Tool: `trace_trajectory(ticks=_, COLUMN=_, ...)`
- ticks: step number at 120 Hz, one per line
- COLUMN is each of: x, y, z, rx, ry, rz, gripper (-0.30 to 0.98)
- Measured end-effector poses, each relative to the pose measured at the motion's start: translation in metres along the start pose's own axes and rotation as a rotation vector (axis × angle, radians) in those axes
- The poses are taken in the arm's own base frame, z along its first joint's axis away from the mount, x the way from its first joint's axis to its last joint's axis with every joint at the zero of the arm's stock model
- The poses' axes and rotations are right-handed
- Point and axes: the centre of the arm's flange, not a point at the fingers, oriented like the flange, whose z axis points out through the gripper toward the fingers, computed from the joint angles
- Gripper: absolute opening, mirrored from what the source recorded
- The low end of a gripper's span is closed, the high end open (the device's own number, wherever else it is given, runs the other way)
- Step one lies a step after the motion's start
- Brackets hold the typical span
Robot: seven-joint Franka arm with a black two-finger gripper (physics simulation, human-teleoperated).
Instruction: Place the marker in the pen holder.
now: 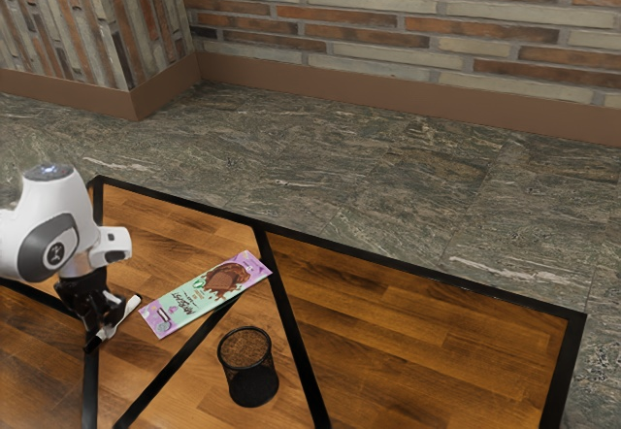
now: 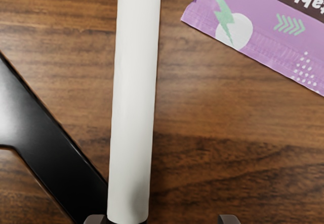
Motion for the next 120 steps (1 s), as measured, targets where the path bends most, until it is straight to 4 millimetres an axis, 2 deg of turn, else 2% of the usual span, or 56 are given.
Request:
trace_trajectory(ticks=42, x=0.011, y=-0.003, z=0.016, rx=0.002, ry=-0.022, rz=-0.036, gripper=0.22)
trace_trajectory(ticks=107, x=0.024, y=-0.011, z=0.029, rx=0.003, ry=-0.041, rz=-0.051, gripper=0.22)
trace_trajectory(ticks=120, x=0.023, y=-0.015, z=0.030, rx=0.002, ry=-0.043, rz=-0.059, gripper=0.11)
